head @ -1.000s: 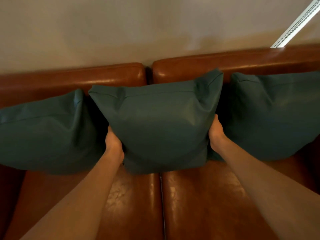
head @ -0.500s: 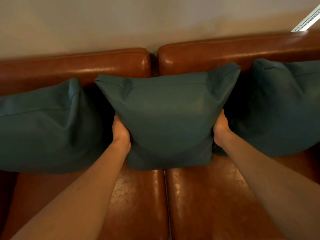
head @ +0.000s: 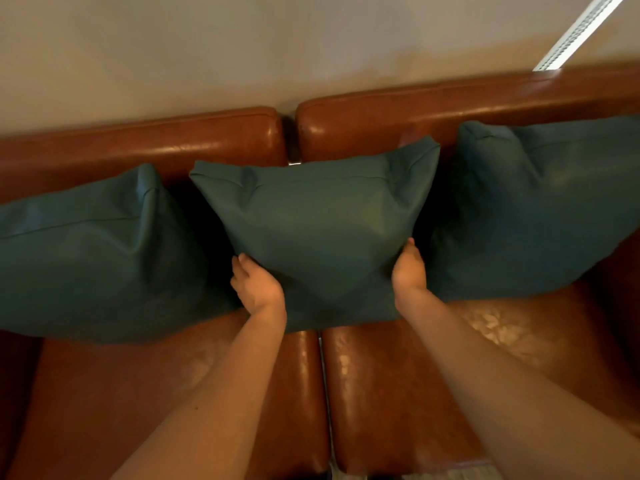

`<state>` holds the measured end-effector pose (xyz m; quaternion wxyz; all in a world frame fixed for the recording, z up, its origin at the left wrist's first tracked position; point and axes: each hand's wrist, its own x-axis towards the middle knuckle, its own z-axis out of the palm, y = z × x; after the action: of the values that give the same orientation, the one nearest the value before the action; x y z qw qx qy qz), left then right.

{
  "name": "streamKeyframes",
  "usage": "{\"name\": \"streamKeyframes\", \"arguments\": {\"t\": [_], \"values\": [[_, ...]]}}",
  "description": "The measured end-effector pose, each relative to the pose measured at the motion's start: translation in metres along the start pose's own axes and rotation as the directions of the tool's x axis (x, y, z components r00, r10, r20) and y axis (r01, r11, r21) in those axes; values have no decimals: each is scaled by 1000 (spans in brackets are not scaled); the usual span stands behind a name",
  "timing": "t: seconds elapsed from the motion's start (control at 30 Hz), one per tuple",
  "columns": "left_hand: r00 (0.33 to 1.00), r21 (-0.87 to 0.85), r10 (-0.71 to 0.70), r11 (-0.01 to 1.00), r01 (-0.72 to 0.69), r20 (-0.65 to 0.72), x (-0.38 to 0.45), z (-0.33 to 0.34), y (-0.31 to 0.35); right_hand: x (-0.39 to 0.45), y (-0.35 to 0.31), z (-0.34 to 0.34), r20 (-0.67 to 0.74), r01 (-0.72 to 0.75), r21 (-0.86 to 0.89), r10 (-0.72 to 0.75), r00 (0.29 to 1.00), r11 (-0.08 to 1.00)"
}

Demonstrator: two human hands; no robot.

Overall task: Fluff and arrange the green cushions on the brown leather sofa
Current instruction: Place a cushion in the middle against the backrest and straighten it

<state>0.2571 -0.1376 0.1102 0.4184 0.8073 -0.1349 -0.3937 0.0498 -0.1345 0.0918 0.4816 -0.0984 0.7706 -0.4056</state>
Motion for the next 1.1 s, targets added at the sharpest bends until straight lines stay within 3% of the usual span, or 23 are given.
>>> {"name": "streamKeyframes", "arguments": {"t": [0.13, 0.27, 0.4, 0.53, 0.63, 0.83, 1.1], "values": [[1000, 45, 16, 999, -16, 15, -35, -6, -22, -24, 28, -32, 59, 32, 40, -35, 998, 999], [995, 86, 90, 992, -95, 53, -82, -5, -47, -41, 44, -80, 87, -108, 175, 94, 992, 979], [956, 86, 93, 989, -121, 277, -133, 0, -79, -38, 54, -135, 161, -252, 183, 224, 961, 950], [881, 195, -40, 979, -60, 471, -158, 3, -108, -26, 77, -184, 67, -284, 189, 276, 959, 940], [841, 243, -83, 968, -59, 534, -166, 12, -114, -23, 86, -209, -29, -265, 183, 274, 961, 947], [784, 259, -62, 957, -128, 618, -173, 43, -110, -14, 75, -241, -83, -143, 100, 152, 985, 985], [798, 279, -77, 953, -117, 597, -208, 113, -104, 38, 57, -291, -81, -143, 54, 147, 986, 988]]}}
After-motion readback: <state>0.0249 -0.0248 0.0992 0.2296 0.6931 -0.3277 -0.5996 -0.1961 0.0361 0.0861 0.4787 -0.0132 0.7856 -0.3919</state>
